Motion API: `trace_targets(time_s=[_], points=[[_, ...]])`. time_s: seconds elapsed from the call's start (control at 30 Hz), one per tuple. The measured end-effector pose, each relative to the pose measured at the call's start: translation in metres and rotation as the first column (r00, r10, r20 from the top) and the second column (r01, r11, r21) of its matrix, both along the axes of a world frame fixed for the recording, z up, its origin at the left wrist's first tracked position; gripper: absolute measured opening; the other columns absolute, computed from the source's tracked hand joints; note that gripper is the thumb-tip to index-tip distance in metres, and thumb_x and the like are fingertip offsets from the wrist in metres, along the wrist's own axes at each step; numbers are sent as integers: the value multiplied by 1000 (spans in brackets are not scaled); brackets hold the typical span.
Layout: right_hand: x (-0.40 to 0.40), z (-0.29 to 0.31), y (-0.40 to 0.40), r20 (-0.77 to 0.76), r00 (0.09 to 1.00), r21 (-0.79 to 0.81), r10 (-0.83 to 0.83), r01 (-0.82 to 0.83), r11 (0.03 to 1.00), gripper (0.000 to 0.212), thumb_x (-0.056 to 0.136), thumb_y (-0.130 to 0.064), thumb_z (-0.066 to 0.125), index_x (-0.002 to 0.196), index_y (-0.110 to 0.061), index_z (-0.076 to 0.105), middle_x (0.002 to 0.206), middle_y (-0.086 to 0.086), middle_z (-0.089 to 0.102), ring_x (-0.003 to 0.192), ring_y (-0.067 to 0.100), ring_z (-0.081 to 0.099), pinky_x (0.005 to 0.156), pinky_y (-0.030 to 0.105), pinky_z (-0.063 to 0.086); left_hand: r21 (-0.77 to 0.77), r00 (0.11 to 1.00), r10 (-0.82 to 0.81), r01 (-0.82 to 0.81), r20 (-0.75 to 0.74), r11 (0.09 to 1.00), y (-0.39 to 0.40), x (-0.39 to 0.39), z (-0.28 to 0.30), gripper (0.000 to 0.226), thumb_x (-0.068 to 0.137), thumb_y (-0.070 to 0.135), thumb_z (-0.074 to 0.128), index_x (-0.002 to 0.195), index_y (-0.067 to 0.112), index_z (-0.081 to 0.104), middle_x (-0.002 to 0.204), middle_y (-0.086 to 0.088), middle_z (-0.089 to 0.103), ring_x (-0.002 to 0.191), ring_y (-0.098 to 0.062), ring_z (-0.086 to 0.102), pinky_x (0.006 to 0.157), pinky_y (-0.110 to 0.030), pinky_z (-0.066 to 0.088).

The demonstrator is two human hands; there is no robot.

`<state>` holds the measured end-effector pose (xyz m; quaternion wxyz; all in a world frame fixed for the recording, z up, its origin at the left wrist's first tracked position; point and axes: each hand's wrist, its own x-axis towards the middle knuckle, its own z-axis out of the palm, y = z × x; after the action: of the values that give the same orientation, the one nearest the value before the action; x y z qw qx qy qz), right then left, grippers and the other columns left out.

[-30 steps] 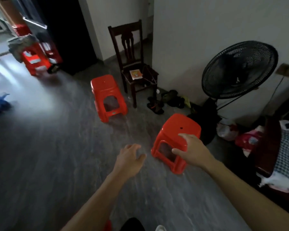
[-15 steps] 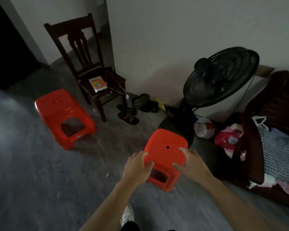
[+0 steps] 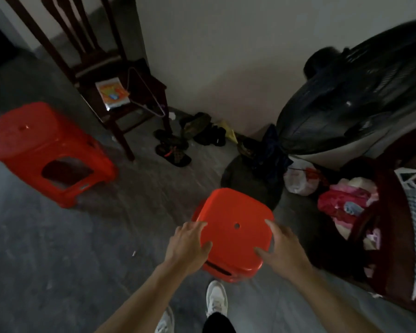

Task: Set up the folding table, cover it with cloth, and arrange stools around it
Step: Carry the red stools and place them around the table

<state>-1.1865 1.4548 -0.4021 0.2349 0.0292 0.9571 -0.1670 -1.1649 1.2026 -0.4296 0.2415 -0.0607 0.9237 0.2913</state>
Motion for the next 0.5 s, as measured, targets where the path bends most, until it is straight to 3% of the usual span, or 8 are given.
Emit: trace_targets(time_s=[0.17,0.33,0.5], points=[[-31,-83,13,82,995,202,62,-78,976,103,74,-60,71,154,-39,9,161,9,9,145,32,19,111,51,34,-24,998,28,-27,57,999,25,-37,-88,61,88,50,54,145,37,37,145,-1,44,131,-27,43,108,-45,39],[-49,-161,27,130,992,148,-7,-12,989,104,75,-66,67,154,-41,6,161,14,5,146,37,17,113,53,32,-77,995,-26,34,100,996,33,-62,-151,64,90,49,54,148,41,29,152,-2,32,133,-28,37,106,-49,41],[-42,-219,38,234,971,113,-44,18,993,119,70,-73,68,151,-47,-15,157,24,-22,147,48,4,111,60,32,-85,985,-78,92,152,992,39,-70,-193,68,90,50,55,149,45,23,160,-5,14,143,-31,23,111,-50,38]])
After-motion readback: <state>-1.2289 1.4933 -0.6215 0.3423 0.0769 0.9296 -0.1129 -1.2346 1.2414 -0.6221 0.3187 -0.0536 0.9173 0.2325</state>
